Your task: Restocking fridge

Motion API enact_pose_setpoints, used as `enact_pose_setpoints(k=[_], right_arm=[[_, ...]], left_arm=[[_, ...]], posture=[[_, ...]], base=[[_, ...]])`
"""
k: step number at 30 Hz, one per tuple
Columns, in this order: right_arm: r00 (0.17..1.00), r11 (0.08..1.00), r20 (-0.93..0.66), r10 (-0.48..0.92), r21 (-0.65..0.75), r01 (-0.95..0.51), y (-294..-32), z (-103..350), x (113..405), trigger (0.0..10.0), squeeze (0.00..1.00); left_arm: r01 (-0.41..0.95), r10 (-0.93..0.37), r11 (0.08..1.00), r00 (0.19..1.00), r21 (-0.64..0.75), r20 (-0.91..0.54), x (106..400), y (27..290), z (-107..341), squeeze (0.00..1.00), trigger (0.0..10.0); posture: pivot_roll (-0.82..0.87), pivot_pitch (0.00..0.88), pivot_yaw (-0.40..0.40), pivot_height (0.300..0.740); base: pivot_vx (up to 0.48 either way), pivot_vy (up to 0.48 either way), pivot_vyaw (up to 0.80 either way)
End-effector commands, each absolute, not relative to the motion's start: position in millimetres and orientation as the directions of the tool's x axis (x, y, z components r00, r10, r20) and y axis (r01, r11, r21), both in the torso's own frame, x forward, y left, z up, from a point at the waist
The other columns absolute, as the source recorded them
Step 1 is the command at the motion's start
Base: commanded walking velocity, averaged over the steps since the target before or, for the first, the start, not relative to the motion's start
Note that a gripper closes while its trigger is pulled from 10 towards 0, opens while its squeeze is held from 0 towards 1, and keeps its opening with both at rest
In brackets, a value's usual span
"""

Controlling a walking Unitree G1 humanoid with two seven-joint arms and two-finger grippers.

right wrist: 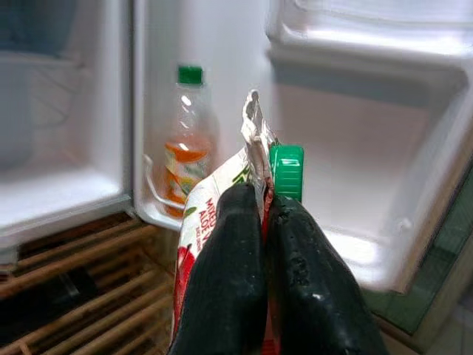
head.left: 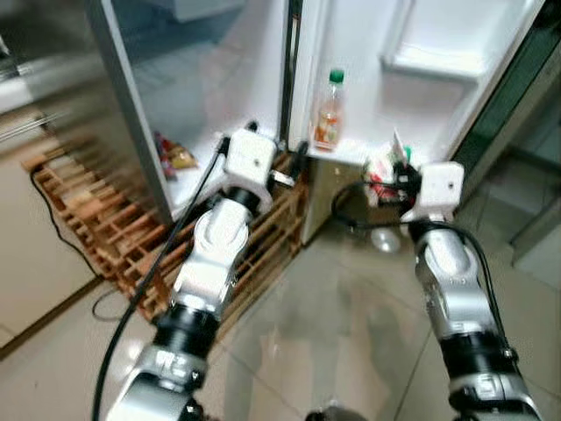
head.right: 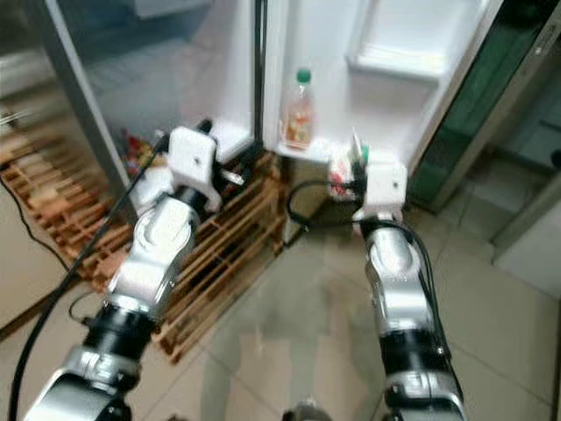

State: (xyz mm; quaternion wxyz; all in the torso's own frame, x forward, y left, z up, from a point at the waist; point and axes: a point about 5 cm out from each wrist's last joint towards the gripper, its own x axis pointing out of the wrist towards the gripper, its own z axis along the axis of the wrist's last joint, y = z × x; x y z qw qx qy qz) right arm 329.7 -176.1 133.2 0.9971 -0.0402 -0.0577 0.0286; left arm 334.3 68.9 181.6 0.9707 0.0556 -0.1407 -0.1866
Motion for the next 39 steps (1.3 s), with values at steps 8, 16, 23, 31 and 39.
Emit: enact_pose_setpoints(k=[8, 16, 23, 31, 39], right_arm=[[0.983, 0.990, 0.160, 0.095, -0.123, -0.076, -167, 143, 333, 0.0, 0.00], [0.978, 0.989, 0.183, 0.101, -0.125, -0.078, -165, 149, 336, 0.0, 0.00], [0.937, 0.966, 0.269, 0.224, -0.192, -0.175, -144, 175, 335, 0.0, 0.00], [0.927, 0.961, 0.262, 0.270, -0.131, -0.242, -130, 180, 337, 0.0, 0.00], [0.937, 0.962, 0.218, 0.272, -0.076, -0.262, -126, 174, 345, 0.0, 0.00]], left_arm=[[0.265, -0.285, 0.958, 0.928, 0.114, 0.238, 341, 84, 183, 0.00, 10.0], [0.235, -0.243, 0.970, 0.948, 0.066, 0.206, 344, 89, 178, 0.00, 10.0], [0.222, -0.229, 0.973, 0.954, 0.058, 0.196, 344, 90, 175, 0.00, 10.0], [0.215, -0.231, 0.971, 0.957, 0.103, 0.175, 343, 89, 170, 0.00, 10.0], [0.214, -0.236, 0.968, 0.953, 0.128, 0.189, 340, 91, 174, 0.00, 10.0]], posture=[[-0.05, 0.000, -0.014, 0.740], [-0.04, 0.000, -0.012, 0.740], [-0.04, 0.000, -0.014, 0.740], [-0.03, 0.000, -0.027, 0.740], [0.01, 0.000, -0.028, 0.740]], base=[[0.465, 0.000, 0.00], [0.414, 0.137, 0.00], [0.235, 0.249, 0.00], [0.000, 0.000, 0.17], [0.000, -0.333, 0.65]])
